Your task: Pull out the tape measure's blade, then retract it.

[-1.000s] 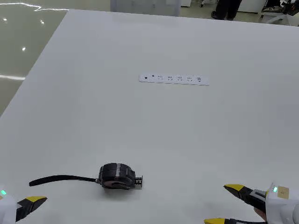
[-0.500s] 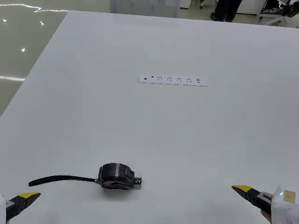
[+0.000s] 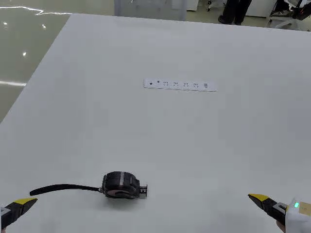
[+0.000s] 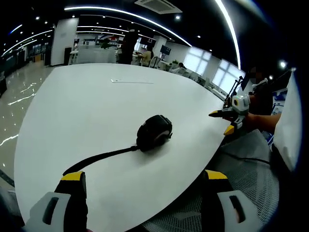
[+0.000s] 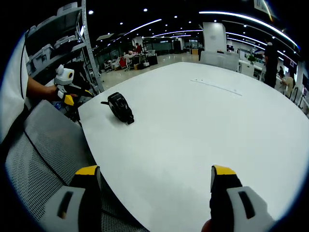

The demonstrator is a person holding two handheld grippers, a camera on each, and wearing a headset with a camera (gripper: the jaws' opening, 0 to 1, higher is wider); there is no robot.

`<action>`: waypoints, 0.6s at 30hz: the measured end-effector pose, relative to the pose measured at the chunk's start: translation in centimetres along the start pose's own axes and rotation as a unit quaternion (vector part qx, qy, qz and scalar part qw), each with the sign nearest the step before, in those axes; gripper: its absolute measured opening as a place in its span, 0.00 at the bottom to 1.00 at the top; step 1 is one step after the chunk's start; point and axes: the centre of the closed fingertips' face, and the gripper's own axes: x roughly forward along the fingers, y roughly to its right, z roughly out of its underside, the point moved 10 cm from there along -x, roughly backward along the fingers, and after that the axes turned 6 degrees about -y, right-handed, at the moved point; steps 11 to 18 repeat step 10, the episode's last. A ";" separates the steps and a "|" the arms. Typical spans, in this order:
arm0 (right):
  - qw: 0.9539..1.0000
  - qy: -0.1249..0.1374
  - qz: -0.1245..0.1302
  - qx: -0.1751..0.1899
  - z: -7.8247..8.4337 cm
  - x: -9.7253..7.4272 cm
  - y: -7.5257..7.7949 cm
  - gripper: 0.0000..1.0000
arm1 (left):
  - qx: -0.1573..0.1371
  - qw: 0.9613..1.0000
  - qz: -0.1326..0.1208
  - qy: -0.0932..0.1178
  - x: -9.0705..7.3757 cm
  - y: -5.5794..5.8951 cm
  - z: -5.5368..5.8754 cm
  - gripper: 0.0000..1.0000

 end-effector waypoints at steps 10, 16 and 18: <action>1.000 -0.005 -0.004 0.006 0.2 0.0 -0.2 1.00 | 0.013 1.000 -0.005 0.000 0.1 0.1 -0.1 1.00; 1.000 -0.005 -0.004 0.006 0.2 0.0 -0.2 1.00 | 0.013 1.000 -0.005 0.000 0.1 0.1 -0.1 1.00; 1.000 -0.005 -0.004 0.006 0.2 0.0 -0.2 1.00 | 0.013 1.000 -0.005 0.000 0.1 0.1 -0.1 1.00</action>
